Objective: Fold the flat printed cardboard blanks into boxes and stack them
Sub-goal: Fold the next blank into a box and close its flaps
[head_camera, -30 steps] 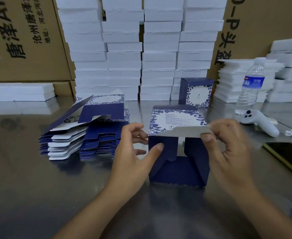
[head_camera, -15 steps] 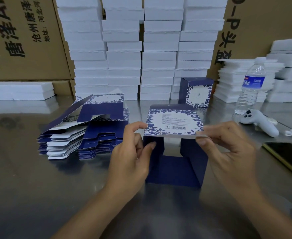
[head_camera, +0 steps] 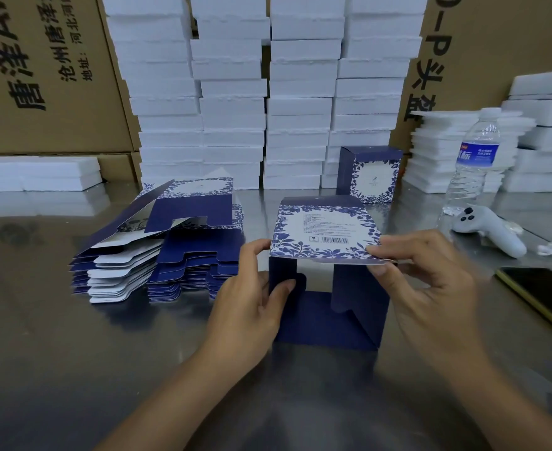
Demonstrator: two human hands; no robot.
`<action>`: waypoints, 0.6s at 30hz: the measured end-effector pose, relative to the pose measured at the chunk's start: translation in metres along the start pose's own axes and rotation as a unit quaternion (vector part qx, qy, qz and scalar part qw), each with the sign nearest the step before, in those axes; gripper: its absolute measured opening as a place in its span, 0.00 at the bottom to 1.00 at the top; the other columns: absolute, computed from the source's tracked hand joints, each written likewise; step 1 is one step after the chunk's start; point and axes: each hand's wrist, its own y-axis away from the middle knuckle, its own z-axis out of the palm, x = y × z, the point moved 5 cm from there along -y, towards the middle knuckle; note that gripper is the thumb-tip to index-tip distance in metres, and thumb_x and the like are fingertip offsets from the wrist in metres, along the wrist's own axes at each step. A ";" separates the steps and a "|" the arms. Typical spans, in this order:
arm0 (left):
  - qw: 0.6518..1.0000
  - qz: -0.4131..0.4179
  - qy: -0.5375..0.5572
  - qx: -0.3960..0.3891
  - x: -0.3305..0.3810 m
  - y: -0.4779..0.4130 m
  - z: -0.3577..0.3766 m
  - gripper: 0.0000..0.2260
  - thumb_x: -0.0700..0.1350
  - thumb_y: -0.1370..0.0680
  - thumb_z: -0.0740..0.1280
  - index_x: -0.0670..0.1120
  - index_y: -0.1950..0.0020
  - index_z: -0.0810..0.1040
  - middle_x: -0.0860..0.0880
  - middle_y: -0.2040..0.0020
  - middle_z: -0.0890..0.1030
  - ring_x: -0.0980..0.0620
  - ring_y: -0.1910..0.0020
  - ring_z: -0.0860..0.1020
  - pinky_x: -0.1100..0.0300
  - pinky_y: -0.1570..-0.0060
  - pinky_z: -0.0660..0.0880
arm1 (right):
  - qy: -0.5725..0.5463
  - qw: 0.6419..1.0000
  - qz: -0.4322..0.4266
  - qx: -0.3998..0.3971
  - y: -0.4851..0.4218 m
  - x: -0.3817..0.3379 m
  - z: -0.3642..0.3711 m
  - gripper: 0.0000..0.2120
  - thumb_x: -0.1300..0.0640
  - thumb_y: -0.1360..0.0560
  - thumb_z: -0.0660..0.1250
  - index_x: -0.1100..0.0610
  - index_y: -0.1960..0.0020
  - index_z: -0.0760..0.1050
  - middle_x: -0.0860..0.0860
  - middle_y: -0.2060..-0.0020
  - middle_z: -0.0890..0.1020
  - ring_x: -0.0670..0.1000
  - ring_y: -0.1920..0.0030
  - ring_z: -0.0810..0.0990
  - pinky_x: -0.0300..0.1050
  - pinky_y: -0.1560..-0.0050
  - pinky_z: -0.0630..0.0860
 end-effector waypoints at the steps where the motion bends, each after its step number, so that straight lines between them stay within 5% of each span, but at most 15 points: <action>1: 1.000 -0.003 0.004 0.001 0.000 0.000 0.000 0.19 0.41 0.23 0.66 0.59 0.43 0.61 0.61 0.74 0.74 0.59 0.74 0.69 0.67 0.72 0.62 | 0.000 1.000 0.002 -0.001 0.000 0.000 0.000 0.14 0.34 0.28 0.61 0.44 0.54 0.75 0.44 0.56 0.78 0.37 0.55 0.76 0.31 0.56 0.74; 7: 0.999 -0.019 0.032 -0.013 -0.005 0.001 0.001 0.21 0.52 0.26 0.67 0.62 0.40 0.60 0.55 0.74 0.71 0.58 0.74 0.68 0.65 0.72 0.63 | 0.007 1.000 0.012 -0.008 -0.001 0.000 0.000 0.14 0.34 0.28 0.61 0.42 0.54 0.75 0.45 0.56 0.78 0.36 0.55 0.76 0.31 0.56 0.73; 12: 0.995 -0.050 0.028 -0.080 -0.012 0.000 0.006 0.26 0.49 0.25 0.68 0.52 0.31 0.60 0.58 0.74 0.72 0.61 0.73 0.69 0.69 0.70 0.65 | 0.002 1.000 0.025 -0.018 -0.002 0.003 0.000 0.05 0.44 0.30 0.65 0.42 0.55 0.75 0.43 0.56 0.77 0.36 0.54 0.76 0.30 0.57 0.73; 18: 0.997 -0.052 0.005 -0.064 -0.011 0.000 0.006 0.20 0.46 0.23 0.67 0.49 0.33 0.64 0.60 0.72 0.74 0.60 0.71 0.72 0.68 0.69 0.67 | 0.006 0.999 0.029 -0.012 -0.001 0.002 0.000 0.15 0.32 0.29 0.60 0.42 0.54 0.75 0.44 0.55 0.78 0.37 0.53 0.76 0.33 0.57 0.74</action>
